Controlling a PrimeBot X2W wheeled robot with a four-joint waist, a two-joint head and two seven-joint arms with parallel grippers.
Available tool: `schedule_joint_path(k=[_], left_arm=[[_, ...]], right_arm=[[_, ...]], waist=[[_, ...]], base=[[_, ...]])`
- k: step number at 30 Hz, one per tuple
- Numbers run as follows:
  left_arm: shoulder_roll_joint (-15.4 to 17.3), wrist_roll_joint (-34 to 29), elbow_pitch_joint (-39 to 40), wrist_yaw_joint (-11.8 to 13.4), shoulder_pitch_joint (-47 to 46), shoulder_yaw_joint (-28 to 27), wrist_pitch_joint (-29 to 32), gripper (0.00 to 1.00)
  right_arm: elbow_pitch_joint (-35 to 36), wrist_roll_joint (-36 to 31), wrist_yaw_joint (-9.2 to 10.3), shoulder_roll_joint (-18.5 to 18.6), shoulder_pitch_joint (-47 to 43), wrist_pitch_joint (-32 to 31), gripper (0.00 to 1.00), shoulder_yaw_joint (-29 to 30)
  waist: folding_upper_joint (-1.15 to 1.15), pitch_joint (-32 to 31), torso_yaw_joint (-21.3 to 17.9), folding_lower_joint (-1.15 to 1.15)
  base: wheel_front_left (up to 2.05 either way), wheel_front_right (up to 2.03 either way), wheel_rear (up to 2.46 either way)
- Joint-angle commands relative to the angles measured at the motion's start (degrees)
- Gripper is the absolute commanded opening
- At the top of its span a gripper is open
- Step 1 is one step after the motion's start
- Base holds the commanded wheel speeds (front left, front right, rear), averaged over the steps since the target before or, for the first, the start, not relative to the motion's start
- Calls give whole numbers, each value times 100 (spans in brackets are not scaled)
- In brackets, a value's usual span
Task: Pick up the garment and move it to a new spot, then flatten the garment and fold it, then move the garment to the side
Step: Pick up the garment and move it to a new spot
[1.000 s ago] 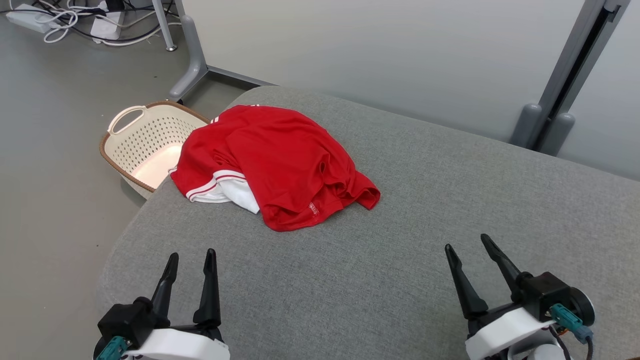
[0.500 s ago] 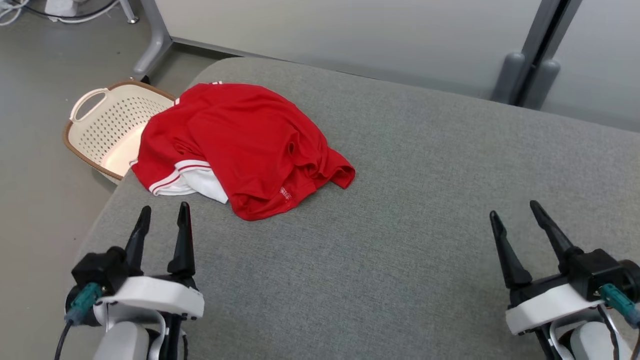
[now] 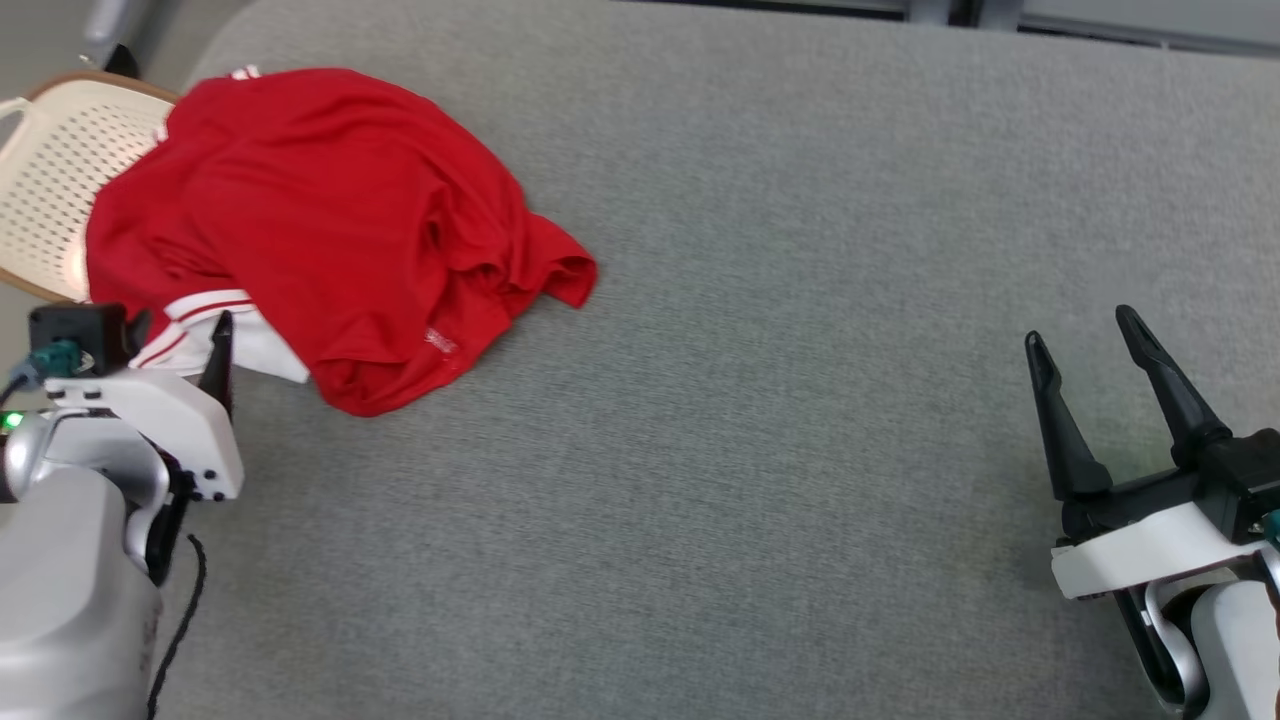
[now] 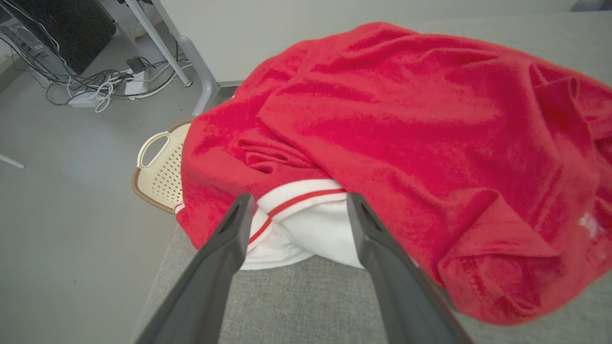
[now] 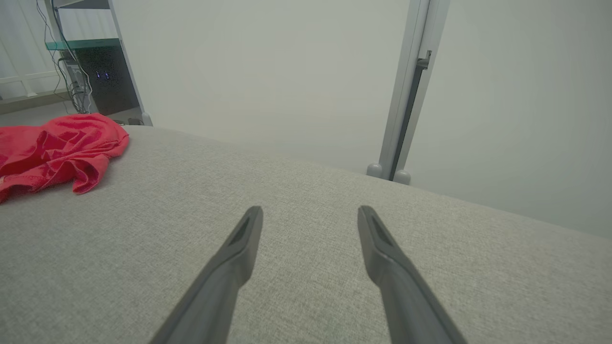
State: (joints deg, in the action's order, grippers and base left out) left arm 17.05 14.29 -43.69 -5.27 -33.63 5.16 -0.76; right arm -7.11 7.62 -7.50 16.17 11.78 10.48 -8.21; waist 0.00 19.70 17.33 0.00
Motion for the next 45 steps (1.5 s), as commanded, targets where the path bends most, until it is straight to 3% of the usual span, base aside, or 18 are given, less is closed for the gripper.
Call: schedule_joint_path(k=[1,5,13,14,15,24,28,31,38,45], left_arm=[[64,-9,-118,-14,-138,6,75,100],[291,-85,-622,32,-569,52,357,100],[360,4,-1501,38,-1078,62,599,100],[360,6,-1610,2,-1099,99,657,25],[357,18,-1691,-28,-1109,130,681,0],[430,62,-1688,-23,-1126,141,-378,0],[387,30,-1261,-49,-1265,196,-1068,0],[345,-3,-824,-64,-1309,260,-1257,0],[279,-9,444,-74,-1150,373,-1334,0],[104,73,2312,-26,-889,602,-697,0]], right_arm=[[31,3,2,31,51,-34,100,-15],[116,22,2,71,153,-18,100,47],[160,54,2,88,227,-8,100,124],[153,57,2,79,222,3,100,117],[138,56,2,72,212,14,100,114],[-155,59,2,-78,80,132,100,82],[-373,91,2,-166,-11,214,100,32],[-490,111,2,-256,-91,269,100,13],[-739,162,2,-425,-189,351,100,-51],[-897,176,2,-599,-202,435,100,-18]], waist=[[0,293,-267,0],[0,499,-428,0],[0,671,-620,0],[0,667,-634,0],[0,654,-646,0],[0,101,-666,0],[0,-386,-620,0],[0,-694,-608,0],[0,-1191,-677,0],[0,-1505,-830,0]], base=[[0,0,0],[0,0,0],[0,0,0],[0,0,0],[0,0,0],[0,0,0],[0,0,0],[0,0,0],[0,0,0],[0,0,0]])
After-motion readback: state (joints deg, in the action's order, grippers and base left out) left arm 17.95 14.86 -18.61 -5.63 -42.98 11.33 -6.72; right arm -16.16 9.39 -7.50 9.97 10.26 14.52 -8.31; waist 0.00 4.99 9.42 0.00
